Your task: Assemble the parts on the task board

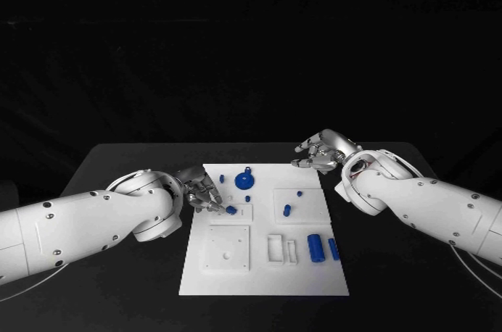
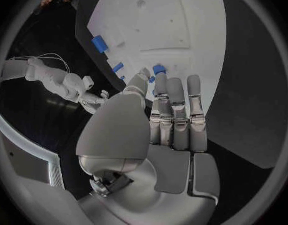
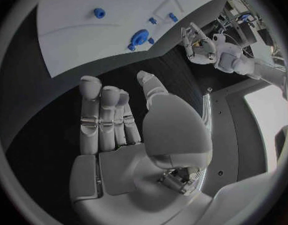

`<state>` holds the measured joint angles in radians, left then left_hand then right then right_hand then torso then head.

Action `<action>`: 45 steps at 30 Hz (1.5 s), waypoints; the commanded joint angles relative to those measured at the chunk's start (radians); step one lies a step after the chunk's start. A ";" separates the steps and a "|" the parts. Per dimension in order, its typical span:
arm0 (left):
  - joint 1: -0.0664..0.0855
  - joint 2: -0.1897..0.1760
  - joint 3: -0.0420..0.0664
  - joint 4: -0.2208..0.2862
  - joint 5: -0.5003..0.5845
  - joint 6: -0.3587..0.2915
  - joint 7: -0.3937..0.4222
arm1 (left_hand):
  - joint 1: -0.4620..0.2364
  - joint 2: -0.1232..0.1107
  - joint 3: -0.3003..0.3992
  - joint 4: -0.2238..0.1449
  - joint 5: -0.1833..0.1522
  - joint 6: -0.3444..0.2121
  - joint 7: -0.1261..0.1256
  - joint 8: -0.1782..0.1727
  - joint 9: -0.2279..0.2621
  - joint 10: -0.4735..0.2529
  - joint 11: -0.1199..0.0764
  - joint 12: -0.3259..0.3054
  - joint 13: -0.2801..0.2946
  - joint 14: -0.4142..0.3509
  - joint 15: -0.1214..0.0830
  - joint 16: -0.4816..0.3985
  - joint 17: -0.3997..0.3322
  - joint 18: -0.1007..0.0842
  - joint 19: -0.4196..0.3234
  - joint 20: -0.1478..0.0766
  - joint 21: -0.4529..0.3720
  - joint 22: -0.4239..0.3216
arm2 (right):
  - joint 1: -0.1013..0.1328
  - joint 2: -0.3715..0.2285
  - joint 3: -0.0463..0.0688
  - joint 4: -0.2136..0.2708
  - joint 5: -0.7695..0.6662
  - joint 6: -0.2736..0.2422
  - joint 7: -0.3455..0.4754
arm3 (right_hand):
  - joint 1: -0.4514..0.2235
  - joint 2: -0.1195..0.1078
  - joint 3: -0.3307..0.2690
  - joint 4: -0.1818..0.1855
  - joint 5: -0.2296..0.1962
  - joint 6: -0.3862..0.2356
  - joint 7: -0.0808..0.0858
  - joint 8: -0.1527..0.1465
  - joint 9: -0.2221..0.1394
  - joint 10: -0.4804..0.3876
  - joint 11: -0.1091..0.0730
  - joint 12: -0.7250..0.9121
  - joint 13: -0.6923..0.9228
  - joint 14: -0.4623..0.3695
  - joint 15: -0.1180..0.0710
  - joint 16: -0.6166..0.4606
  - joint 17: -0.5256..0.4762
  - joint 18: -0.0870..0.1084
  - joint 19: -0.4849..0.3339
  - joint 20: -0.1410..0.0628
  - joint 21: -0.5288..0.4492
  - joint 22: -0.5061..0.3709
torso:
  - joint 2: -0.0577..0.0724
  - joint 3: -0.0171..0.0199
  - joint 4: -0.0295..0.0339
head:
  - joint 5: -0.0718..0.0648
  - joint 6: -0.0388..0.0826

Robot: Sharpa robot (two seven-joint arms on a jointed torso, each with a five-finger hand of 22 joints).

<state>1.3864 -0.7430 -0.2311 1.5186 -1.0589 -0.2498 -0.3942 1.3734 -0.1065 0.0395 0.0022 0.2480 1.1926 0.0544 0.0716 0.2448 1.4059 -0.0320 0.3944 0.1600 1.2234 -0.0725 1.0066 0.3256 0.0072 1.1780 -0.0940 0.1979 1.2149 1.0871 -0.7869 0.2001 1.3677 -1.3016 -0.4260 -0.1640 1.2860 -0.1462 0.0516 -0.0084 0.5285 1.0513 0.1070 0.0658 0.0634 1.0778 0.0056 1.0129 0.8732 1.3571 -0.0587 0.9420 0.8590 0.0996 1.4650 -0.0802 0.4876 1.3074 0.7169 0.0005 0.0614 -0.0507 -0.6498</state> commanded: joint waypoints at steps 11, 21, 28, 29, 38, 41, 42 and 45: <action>0.018 0.017 -0.002 -0.016 -0.208 0.041 0.147 | 0.036 -0.018 0.012 -0.020 -0.036 -0.121 0.024 -0.008 -0.181 0.032 0.014 -0.155 -0.089 0.008 0.010 -0.063 -0.016 -0.007 0.021 0.012 -0.053 -0.010 | -0.003 0.000 0.000 -0.002 0.012 -0.003 0.015 | -0.007 0.002 -0.009 -0.003 0.005 -0.021 0.003 -0.004 -0.001 -0.004 0.004 -0.004 -0.002 0.000 -0.001 -0.004 -0.002 0.014 0.040 0.001 -0.005 0.054 | 0.002 0.0009 -0.0012 | 0.007 0.003; 0.017 0.063 -0.009 -0.057 -0.360 0.082 0.209 | 0.052 -0.011 0.015 -0.003 -0.053 -0.081 0.017 -0.007 -0.181 0.026 0.024 -0.216 -0.093 0.003 0.012 -0.073 -0.005 -0.007 0.030 0.013 -0.088 0.006 | -0.003 0.001 0.000 -0.002 0.014 -0.002 0.017 | -0.007 0.002 -0.009 -0.003 0.005 -0.021 0.003 -0.004 -0.001 -0.004 0.004 -0.004 -0.002 0.000 -0.001 -0.004 -0.002 0.014 0.040 0.001 -0.005 0.054 | 0.004 0.0009 -0.0030 | 0.006 0.002; 0.008 0.084 -0.010 -0.083 -0.396 0.100 0.239 | 0.053 -0.009 0.027 0.002 -0.044 -0.069 0.016 -0.009 -0.182 0.028 0.029 -0.274 -0.093 -0.003 0.014 -0.078 0.001 -0.007 0.033 0.015 -0.111 0.024 | -0.003 0.002 0.000 -0.001 0.015 -0.002 0.019 | -0.008 0.002 -0.010 -0.002 0.007 -0.022 0.004 -0.004 -0.001 -0.004 0.004 -0.004 -0.004 0.000 -0.001 -0.004 -0.002 0.014 0.040 0.002 -0.007 0.054 | 0.006 -0.0010 -0.0045 | 0.006 0.000; 0.007 0.086 -0.010 -0.084 -0.397 0.101 0.242 | 0.052 -0.009 0.029 0.002 -0.043 -0.069 0.015 -0.010 -0.182 0.029 0.029 -0.280 -0.093 -0.004 0.014 -0.079 0.001 -0.007 0.034 0.016 -0.115 0.028 | -0.003 0.002 0.000 -0.001 0.015 -0.003 0.019 | -0.008 0.002 -0.010 -0.002 0.007 -0.022 0.004 -0.004 -0.001 -0.004 0.004 -0.004 -0.004 0.000 -0.001 -0.004 -0.002 0.014 0.040 0.002 -0.007 0.054 | 0.006 -0.0015 -0.0046 | 0.006 0.000; -0.009 0.102 -0.010 -0.105 -0.404 0.114 0.258 | 0.036 -0.002 0.031 0.016 -0.042 -0.063 0.015 -0.010 -0.182 0.021 0.032 -0.298 -0.094 -0.008 0.016 -0.080 0.003 -0.007 0.033 0.018 -0.126 0.035 | -0.004 0.001 0.001 0.001 0.015 -0.003 0.020 | -0.009 0.002 -0.010 0.000 0.009 -0.022 0.003 -0.004 -0.001 -0.003 0.004 -0.003 -0.003 0.001 -0.001 -0.003 -0.002 0.015 0.041 0.002 -0.006 0.054 | 0.005 -0.0017 -0.0035 | 0.007 -0.003; -0.014 0.108 -0.010 -0.117 -0.406 0.114 0.263 | 0.030 0.000 0.031 0.021 -0.041 -0.063 0.016 -0.009 -0.182 0.021 0.033 -0.300 -0.093 -0.008 0.017 -0.080 0.003 -0.007 0.033 0.019 -0.127 0.035 | -0.004 0.001 0.001 0.002 0.015 -0.003 0.020 | -0.009 0.002 -0.010 0.000 0.009 -0.022 0.003 -0.004 -0.001 -0.003 0.004 -0.003 -0.003 0.001 -0.001 -0.003 -0.002 0.015 0.041 0.002 -0.006 0.054 | 0.006 -0.0014 -0.0041 | 0.007 -0.003; -0.016 0.110 -0.010 -0.120 -0.407 0.114 0.264 | 0.029 0.000 0.031 0.024 -0.039 -0.061 0.015 -0.009 -0.182 0.021 0.033 -0.302 -0.093 -0.009 0.017 -0.080 0.004 -0.007 0.033 0.019 -0.127 0.035 | -0.004 0.001 0.001 0.002 0.015 -0.003 0.020 | -0.009 0.002 -0.010 0.000 0.009 -0.022 0.003 -0.004 -0.001 -0.003 0.004 -0.003 -0.003 0.001 -0.001 -0.003 -0.002 0.015 0.041 0.002 -0.006 0.054 | 0.006 -0.0013 -0.0042 | 0.007 -0.003; -0.020 0.117 -0.010 -0.130 -0.410 0.114 0.268 | 0.027 0.001 0.031 0.026 -0.039 -0.064 0.017 -0.010 -0.182 0.020 0.034 -0.303 -0.093 -0.009 0.017 -0.079 0.004 -0.007 0.033 0.019 -0.127 0.035 | -0.004 0.001 0.001 0.002 0.016 -0.003 0.020 | -0.009 0.002 -0.010 0.000 0.009 -0.022 0.003 -0.004 -0.001 -0.003 0.004 -0.003 -0.003 0.001 -0.001 -0.003 -0.002 0.015 0.041 0.002 -0.006 0.054 | 0.006 -0.0013 -0.0049 | 0.007 -0.004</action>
<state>1.3671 -0.6297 -0.2419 1.3902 -1.4516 -0.1507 -0.1523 1.4103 -0.1051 0.0703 0.0217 0.2049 1.1237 0.0678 0.0660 0.0636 1.4275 -0.0033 0.0950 0.0678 1.2219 -0.0569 0.9329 0.3284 0.0073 1.2079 -0.0750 0.0751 1.2490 1.0841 -0.7859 0.2001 1.3678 -1.2856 -0.4283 -0.1549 1.2860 -0.1462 0.0459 -0.0083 0.5345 1.0347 0.1093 0.0658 0.0634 1.0777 0.0056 1.0130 0.8703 1.3571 -0.0587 0.9421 0.8583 0.0995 1.4650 -0.0802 0.4876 1.3074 0.7230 -0.0014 0.0571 -0.0436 -0.6528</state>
